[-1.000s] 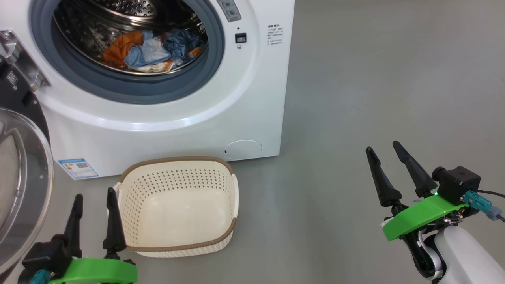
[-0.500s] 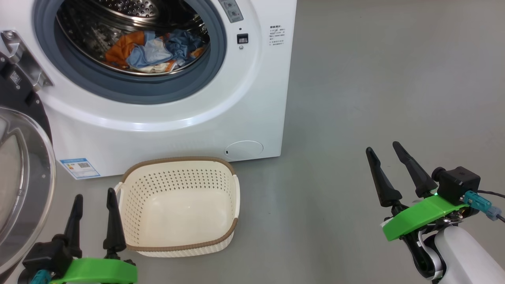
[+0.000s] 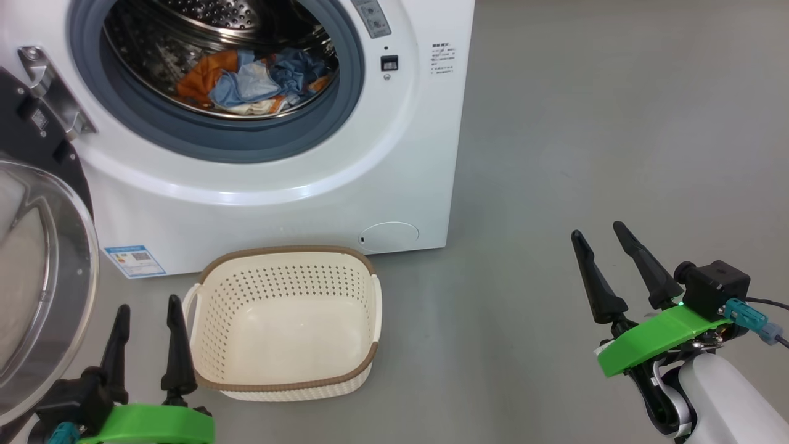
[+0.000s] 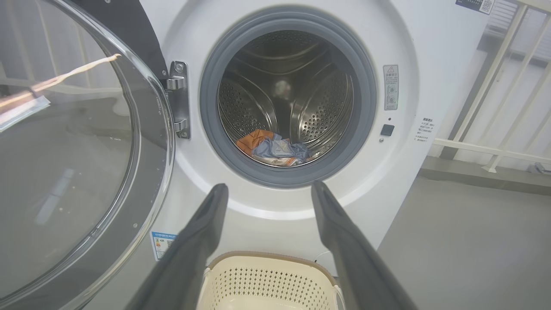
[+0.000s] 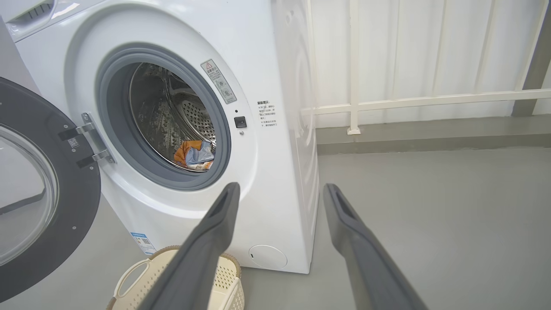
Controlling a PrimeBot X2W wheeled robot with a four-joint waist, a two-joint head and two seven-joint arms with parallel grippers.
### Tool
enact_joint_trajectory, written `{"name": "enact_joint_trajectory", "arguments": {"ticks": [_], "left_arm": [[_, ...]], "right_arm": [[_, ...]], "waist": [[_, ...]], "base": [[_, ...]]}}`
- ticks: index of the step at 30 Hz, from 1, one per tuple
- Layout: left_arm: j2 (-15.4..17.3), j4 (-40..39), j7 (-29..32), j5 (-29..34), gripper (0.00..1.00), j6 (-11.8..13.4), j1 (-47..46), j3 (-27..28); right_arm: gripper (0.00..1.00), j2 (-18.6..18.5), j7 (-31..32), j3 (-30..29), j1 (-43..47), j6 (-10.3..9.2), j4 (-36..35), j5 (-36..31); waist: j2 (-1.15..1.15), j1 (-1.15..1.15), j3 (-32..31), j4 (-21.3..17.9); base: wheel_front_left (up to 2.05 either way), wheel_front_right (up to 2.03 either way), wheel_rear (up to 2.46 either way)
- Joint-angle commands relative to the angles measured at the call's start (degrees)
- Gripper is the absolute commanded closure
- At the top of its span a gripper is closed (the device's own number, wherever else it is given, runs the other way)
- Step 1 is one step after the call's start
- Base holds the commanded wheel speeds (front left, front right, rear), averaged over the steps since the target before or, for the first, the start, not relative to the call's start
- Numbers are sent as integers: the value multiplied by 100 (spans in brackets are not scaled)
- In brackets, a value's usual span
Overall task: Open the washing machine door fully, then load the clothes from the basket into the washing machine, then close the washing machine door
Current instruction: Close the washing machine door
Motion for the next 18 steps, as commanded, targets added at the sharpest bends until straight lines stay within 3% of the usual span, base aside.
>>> {"name": "enact_joint_trajectory", "arguments": {"ticks": [1, 10, 18], "left_arm": [[122, -96, -37, 50, 0, -4, -111, 202], [140, -72, -37, 145, 0, 98, -87, 197], [95, -73, -37, 214, 0, 251, -18, 209]], "right_arm": [[0, -21, -46, 82, -7, 26, -115, 47], [0, -22, -46, 121, 37, 26, -97, 57], [0, -26, -46, 242, 66, 26, -50, 101]], "waist": [[0, 0, -1, 18], [0, 0, -77, 255], [0, 0, -168, 695]], "base": [[0, 0, 0], [0, 0, 0], [0, 0, 0]]}}
